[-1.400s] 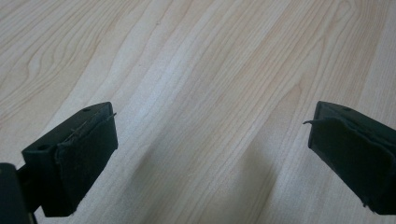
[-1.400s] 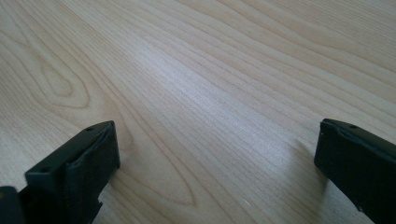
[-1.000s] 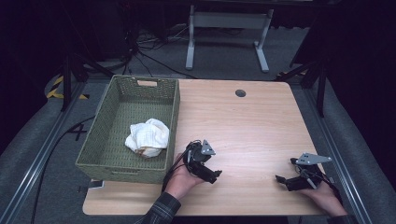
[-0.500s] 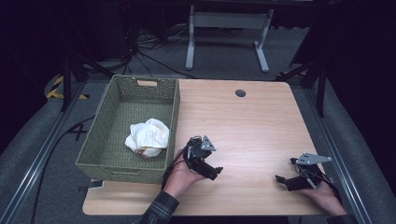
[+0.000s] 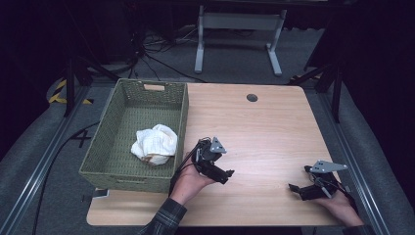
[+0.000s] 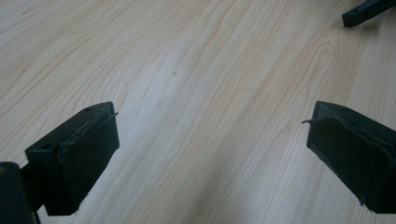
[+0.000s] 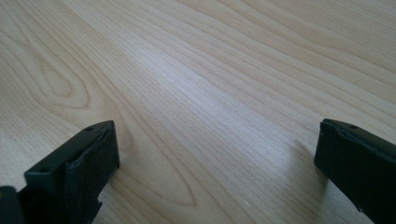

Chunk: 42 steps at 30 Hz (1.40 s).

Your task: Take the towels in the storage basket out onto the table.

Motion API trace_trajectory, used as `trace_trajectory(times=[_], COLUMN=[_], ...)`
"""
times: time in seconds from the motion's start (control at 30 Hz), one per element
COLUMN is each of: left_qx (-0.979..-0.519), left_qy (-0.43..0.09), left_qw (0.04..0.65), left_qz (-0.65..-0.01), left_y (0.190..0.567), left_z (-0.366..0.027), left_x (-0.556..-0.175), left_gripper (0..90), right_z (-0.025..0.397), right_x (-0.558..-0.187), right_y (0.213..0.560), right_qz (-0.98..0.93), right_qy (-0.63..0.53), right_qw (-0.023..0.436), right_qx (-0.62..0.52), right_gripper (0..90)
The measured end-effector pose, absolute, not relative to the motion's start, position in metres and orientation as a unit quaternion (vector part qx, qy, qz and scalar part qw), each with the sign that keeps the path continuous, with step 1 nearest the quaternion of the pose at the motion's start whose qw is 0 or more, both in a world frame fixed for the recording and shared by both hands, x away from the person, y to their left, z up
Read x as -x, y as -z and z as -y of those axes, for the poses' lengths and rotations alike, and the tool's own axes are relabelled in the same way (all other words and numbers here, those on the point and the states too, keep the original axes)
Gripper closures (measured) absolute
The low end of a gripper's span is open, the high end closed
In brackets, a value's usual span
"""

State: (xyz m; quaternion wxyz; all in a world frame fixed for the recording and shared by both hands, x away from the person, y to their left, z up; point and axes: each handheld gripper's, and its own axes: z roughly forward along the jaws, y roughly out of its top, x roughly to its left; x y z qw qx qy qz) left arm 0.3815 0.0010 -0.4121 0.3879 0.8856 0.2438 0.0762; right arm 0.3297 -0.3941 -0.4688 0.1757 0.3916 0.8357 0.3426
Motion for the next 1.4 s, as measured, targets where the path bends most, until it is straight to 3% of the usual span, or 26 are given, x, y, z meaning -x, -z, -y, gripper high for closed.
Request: trace_trajectory(times=[1.4], left_qx=[-0.884], left_qy=[-0.068], left_qw=[0.397], left_qz=[-0.238], left_y=[0.363], left_z=[-0.012], left_x=[-0.406], left_gripper=[2.9], right_z=[0.394], right_x=[-0.330], right_y=[0.469], right_qz=[-0.836], right_qy=[-0.342], right_qw=[0.176], right_qx=[-0.392], right_gripper=[0.3])
